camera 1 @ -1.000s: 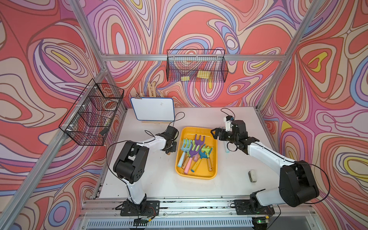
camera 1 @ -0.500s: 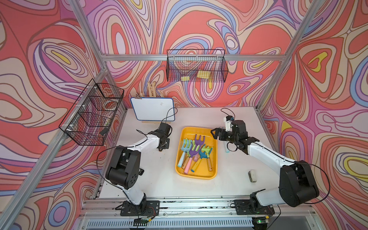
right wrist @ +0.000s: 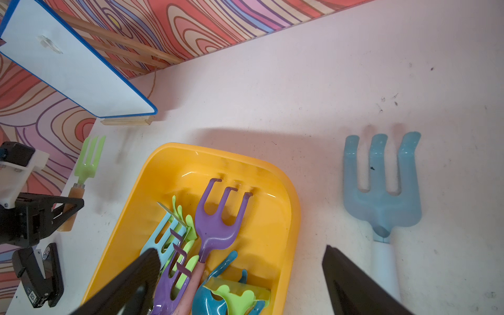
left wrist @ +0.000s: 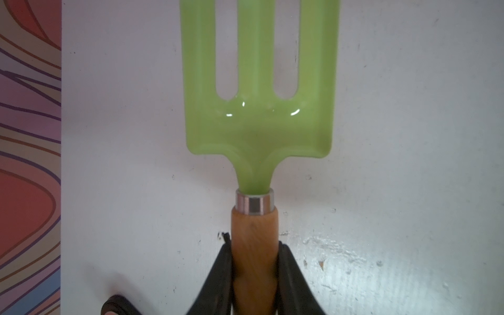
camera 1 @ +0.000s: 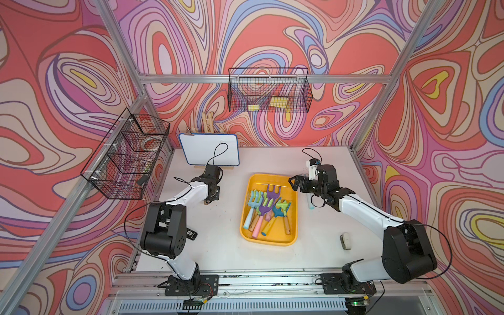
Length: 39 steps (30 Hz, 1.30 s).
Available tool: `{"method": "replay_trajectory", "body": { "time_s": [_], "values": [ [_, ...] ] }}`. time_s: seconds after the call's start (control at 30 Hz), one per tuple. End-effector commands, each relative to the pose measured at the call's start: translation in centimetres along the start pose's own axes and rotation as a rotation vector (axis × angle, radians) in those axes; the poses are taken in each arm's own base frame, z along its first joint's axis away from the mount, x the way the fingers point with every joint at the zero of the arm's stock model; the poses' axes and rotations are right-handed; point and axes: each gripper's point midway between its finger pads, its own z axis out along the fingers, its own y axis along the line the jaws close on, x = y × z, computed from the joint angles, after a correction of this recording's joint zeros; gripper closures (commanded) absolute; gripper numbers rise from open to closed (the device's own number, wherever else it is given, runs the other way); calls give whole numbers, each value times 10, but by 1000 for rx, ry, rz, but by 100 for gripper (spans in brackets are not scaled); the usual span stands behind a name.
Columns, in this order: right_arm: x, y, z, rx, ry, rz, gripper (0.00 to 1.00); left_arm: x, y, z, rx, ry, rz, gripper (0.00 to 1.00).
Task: Take the hand rake out of the storage box
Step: Pick up the rake at the center of the board, then place the rake at the center of the board.
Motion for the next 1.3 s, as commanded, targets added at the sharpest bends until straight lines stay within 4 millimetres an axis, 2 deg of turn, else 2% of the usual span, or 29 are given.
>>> {"method": "replay_trajectory", "body": {
  "time_s": [0.0,0.2,0.37,0.93,1.13,1.27],
  "values": [
    [10,-3,2,7,25,-3,2,4,10,7,-48,21,23,92],
    [11,-3,0,6,24,-3,2,9,16,17,-81,54,51,93],
    [11,-3,-2,10,22,-6,2,15,22,29,-35,85,-6,93],
    [13,-5,-2,15,28,-5,2,21,19,40,-41,117,25,88],
    [12,-4,-4,13,24,-9,2,23,17,41,-32,128,26,80],
    [12,-4,-3,14,26,-7,2,23,14,41,-16,124,22,79]
  ]
}}
